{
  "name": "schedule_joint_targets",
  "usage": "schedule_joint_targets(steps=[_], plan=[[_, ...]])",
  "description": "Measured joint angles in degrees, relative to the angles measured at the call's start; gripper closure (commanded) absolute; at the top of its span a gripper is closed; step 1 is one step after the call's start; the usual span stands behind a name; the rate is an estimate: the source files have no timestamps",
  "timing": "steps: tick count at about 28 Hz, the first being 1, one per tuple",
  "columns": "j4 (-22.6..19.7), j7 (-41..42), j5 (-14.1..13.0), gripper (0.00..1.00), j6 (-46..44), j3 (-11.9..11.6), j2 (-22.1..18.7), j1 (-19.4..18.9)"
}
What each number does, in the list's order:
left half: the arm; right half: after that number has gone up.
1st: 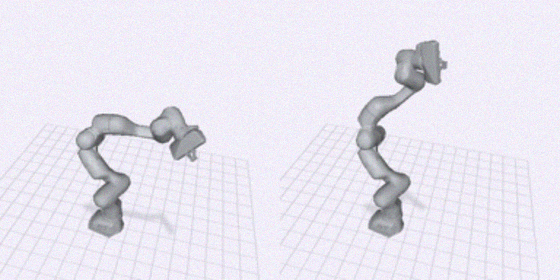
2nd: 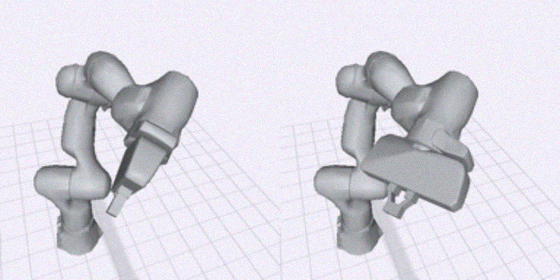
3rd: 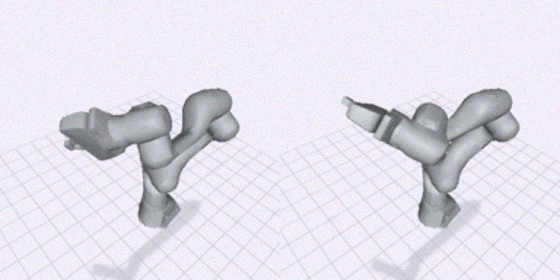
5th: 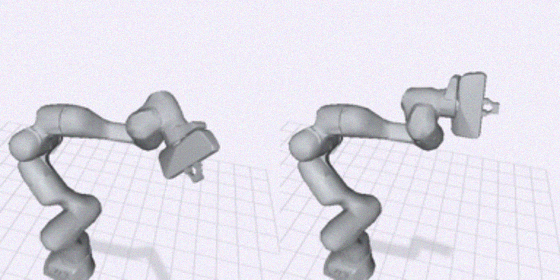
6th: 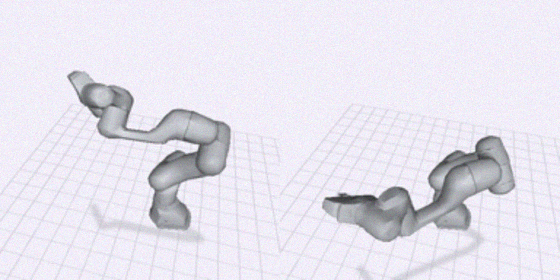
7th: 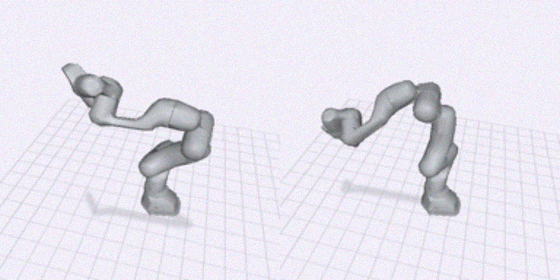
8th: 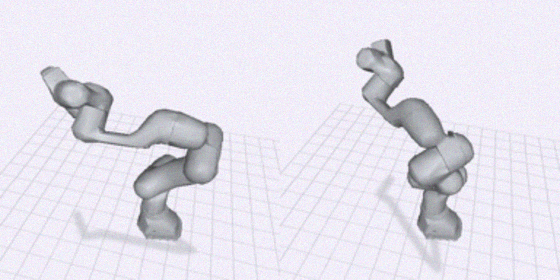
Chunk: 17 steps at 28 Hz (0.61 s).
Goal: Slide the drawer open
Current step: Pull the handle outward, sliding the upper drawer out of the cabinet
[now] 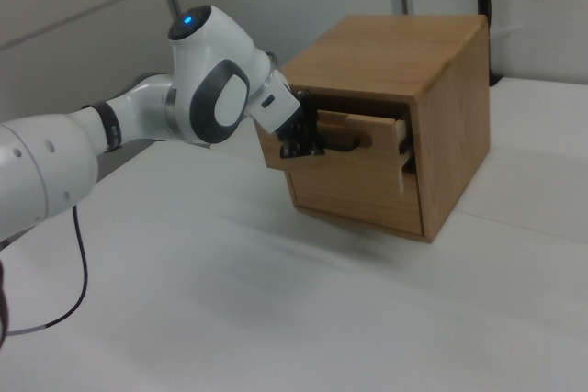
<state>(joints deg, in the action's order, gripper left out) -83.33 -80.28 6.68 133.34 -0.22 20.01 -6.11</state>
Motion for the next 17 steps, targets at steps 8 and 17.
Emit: schedule_joint_targets(steps=[8,17], plan=[[-7.4,0.8,0.0,1.0,-1.7,0.0,-6.1,0.0],[-15.7,1.6,0.0,1.0,-2.4,0.0,-12.8,0.0]])
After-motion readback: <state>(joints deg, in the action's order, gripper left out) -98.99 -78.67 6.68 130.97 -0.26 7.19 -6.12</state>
